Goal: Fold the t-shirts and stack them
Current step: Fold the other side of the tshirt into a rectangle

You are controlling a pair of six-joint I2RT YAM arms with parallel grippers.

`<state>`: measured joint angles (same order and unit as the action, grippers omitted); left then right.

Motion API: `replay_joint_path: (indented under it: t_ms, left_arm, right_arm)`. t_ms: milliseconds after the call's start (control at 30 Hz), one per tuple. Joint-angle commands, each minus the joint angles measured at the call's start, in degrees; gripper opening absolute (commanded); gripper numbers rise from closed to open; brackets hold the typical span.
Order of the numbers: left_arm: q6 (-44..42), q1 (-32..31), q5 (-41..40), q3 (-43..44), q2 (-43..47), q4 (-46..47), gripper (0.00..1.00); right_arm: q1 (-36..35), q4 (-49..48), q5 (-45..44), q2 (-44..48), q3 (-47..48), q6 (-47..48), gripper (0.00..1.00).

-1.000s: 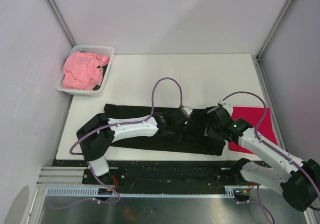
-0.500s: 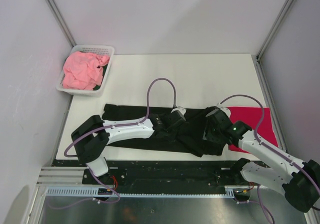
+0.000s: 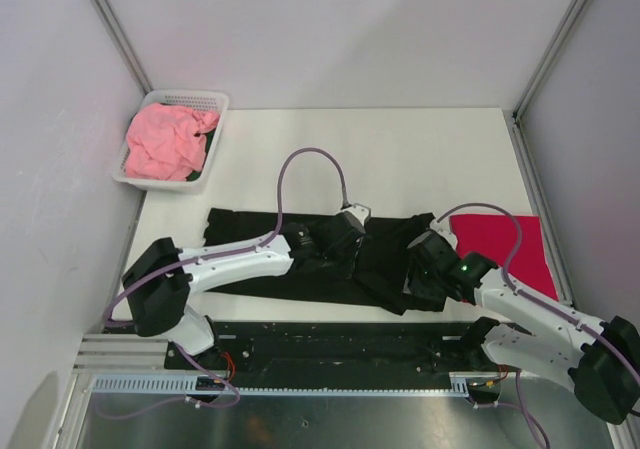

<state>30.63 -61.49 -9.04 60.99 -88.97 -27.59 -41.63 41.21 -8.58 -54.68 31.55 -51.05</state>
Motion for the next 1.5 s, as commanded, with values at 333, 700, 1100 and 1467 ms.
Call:
replay_joint_path:
  t_ms: [333,700,1100,1467]
  left_arm:
    - [0.7,0.8,11.4,7.9,-11.5,4.6,0.28]
    - [1.6,0.8,13.6,1.5,-10.1,5.6,0.21]
    - [2.0,1.0,14.3,0.3,-7.8,5.6,0.18]
    - [1.5,2.1,14.3,0.7,-7.3,5.7,0.21]
  right_arm:
    - [2.4,-2.6,-0.5,-2.3,-1.0,-0.5,0.33]
    - [5.0,-1.5,0.1,-1.2,-1.1,1.7,0.12]
    - [5.9,-0.7,1.3,0.2,-1.3,2.1,0.28]
    - [6.0,-6.5,1.8,-2.4,-3.9,0.0,0.32]
